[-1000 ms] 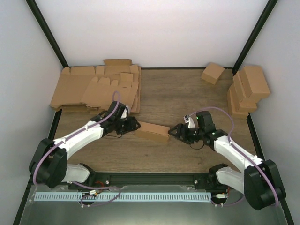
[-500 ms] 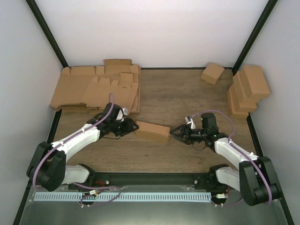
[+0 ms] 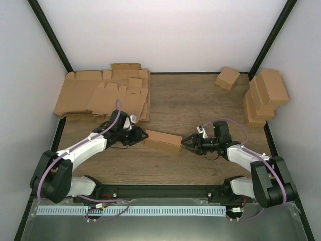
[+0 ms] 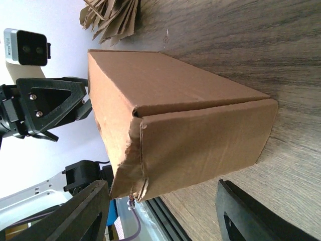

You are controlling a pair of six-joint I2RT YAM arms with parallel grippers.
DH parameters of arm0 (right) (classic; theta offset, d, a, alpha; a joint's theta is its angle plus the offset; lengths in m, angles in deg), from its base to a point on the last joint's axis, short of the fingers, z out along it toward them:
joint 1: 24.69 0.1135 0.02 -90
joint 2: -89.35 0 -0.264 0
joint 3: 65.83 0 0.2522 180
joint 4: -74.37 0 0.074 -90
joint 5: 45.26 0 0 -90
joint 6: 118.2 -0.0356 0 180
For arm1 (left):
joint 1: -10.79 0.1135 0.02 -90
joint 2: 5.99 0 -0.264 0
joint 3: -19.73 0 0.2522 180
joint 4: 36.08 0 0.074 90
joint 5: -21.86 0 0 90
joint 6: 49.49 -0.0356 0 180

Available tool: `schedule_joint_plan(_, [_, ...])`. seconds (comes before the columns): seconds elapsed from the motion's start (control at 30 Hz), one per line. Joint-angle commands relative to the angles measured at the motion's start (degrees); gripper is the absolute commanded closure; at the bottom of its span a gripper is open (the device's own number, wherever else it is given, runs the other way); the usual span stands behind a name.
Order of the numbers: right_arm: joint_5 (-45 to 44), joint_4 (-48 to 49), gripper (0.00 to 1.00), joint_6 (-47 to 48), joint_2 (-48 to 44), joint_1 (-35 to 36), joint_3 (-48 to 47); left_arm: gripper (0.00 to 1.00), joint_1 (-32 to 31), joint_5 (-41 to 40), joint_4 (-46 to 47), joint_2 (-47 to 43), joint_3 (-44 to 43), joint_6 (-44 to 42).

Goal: Fold the paper box

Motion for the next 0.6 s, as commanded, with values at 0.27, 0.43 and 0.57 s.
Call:
schedule_joint_plan(0.27, [0.08,3.43,0.51,3.18,6.08,-0.39,0.84,0.62,1.16,3.47,6.00,4.54,3.18,1.21])
schedule_joint_plan(0.43, [-0.99,2.90,0.60,4.41,7.32,-0.38,2.62,0.64,1.17,3.11,6.10,5.50,3.67,1.21])
schedule_joint_plan(0.57, [-2.71,0.95,0.69,6.10,7.74,-0.38,2.86,0.65,1.12,2.63,5.73,5.61,3.51,1.08])
